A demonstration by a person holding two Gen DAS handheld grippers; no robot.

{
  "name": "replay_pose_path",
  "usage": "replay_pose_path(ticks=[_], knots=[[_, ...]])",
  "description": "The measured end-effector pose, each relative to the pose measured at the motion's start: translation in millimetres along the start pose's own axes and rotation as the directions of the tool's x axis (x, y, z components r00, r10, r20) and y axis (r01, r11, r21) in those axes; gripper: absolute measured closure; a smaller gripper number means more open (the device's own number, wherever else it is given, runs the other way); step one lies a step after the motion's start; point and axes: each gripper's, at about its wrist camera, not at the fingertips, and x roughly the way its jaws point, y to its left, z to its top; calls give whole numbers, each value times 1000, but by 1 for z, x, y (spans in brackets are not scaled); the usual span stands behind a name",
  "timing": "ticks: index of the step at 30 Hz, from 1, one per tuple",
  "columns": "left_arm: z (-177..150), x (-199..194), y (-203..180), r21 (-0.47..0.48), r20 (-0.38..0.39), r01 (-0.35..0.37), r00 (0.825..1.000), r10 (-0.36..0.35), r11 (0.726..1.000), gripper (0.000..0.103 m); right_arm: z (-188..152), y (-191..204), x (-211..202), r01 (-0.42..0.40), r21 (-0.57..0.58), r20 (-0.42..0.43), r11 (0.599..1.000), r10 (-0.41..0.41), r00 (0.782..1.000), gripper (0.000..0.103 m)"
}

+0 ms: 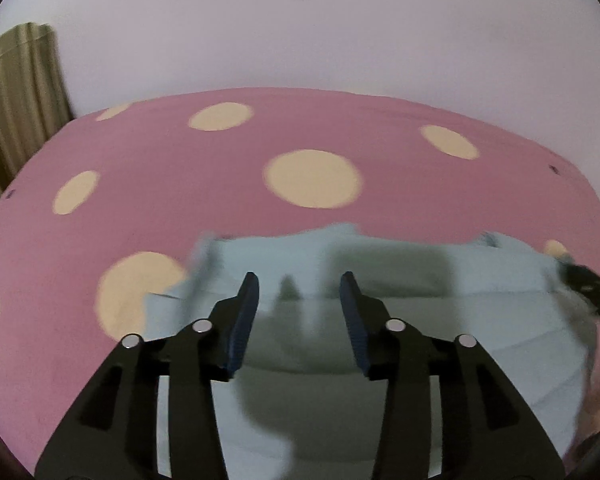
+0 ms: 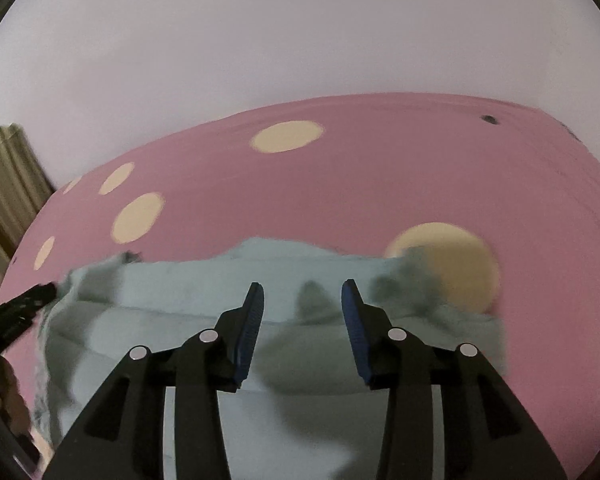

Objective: Fold large clothes

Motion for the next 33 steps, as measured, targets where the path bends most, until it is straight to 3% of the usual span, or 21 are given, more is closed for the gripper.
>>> replay_pose_path(ticks=[5, 7, 13, 19, 22, 24, 26, 29, 33], knots=[[-19, 29, -31, -11, -48, 7, 999, -8, 1000, 59, -13, 37, 29, 23, -70, -33, 997, -25, 999, 62], [-28, 43, -36, 10, -40, -25, 999, 26, 1000, 58, -19, 40, 42, 41, -81, -46, 996, -45, 998, 61], [-39, 71, -38, 37, -26, -38, 999, 39, 999, 57, -32, 42, 70, 59, -109, -52, 992, -65, 997, 59], [-31, 53, -39, 39, -25, -66, 997, 67, 997, 57, -27, 46, 60, 80, -116, -36, 990, -85, 996, 59], [-34, 21, -31, -44, 18, -10, 1000, 10, 999, 53, -26, 46, 29, 36, -73, -2, 997, -36, 999, 59], [-40, 12, -35, -42, 36, 21, 999, -20, 999, 51, -31, 54, 14, 9, -71, 16, 997, -8, 1000, 59], [-47, 17, -42, -8, 20, 17, 1000, -17, 1000, 51, -39, 66, 13, -11, -101, 12, 995, 12, 1000, 59], [-58, 40, -50, 50, -28, -20, 999, 22, 999, 50, -55, 80, 34, 44, -180, -26, 983, -49, 998, 59], [-62, 60, -53, 76, -46, -21, 999, 25, 997, 50, -64, 78, 52, 57, -199, -23, 978, -63, 998, 59]])
